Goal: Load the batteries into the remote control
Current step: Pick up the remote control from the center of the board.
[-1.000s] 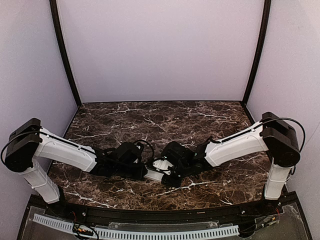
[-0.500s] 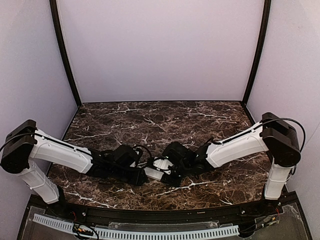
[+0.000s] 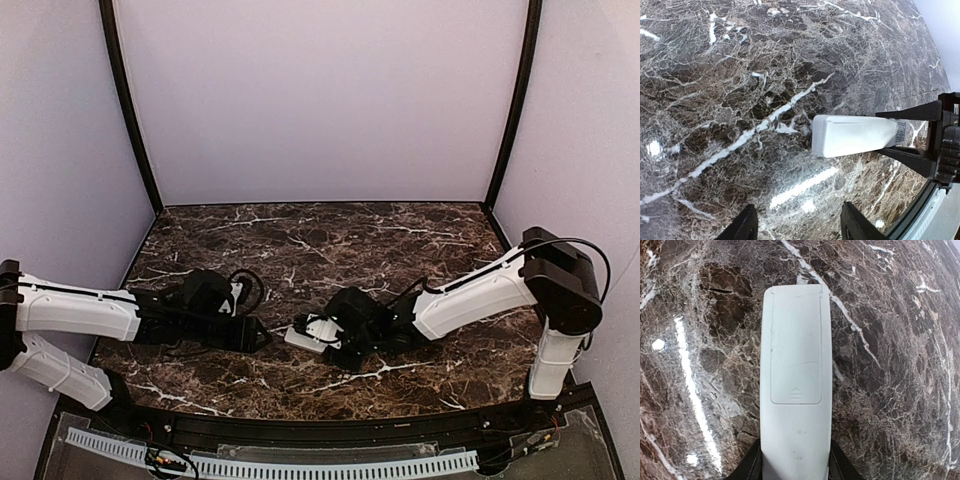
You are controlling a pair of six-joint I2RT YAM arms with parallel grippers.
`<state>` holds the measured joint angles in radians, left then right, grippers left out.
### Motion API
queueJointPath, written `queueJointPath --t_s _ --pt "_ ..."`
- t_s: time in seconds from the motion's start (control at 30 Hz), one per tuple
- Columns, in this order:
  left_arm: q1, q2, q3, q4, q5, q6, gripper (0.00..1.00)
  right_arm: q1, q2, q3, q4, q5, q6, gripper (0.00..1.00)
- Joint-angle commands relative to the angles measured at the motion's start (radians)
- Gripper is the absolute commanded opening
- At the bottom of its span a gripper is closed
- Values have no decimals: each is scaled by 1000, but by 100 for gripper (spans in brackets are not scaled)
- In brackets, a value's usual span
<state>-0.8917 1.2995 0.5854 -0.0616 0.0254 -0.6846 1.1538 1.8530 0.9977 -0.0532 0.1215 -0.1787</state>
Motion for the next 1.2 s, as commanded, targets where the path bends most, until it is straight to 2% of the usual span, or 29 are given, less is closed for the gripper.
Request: queueJointPath --t_s 0.0,0.1,0.2,0.37,0.53,0.7,0.83,0.93,1.0,1.17 --pt "37 -83 -70 69 68 13 58 61 17 -35 32 200 -96 19" --pt "46 -110 -83 85 74 30 60 87 41 -33 37 233 -130 17" --pt "51 -119 -85 76 80 48 63 89 32 -30 32 190 -118 15" --pt "55 -117 -80 68 85 70 65 84 -32 -26 4 43 -89 16" --pt "54 -128 -74 70 89 162 64 48 -65 7 -81 -95 -60 14" --pt "53 -271 -122 115 48 259 64 -12 -138 -13 -84 -228 -23 11" --pt "53 -346 -127 88 -4 301 65 -45 -167 -32 -70 -222 -12 11" --pt "53 -310 -66 -59 -127 269 58 -48 -143 -18 -77 -228 -17 11" --pt "53 -234 -42 -102 -157 237 53 -47 -119 -5 -81 -242 -9 10" --pt "46 -108 -30 -73 -139 201 48 -46 -93 5 -75 -282 8 9"
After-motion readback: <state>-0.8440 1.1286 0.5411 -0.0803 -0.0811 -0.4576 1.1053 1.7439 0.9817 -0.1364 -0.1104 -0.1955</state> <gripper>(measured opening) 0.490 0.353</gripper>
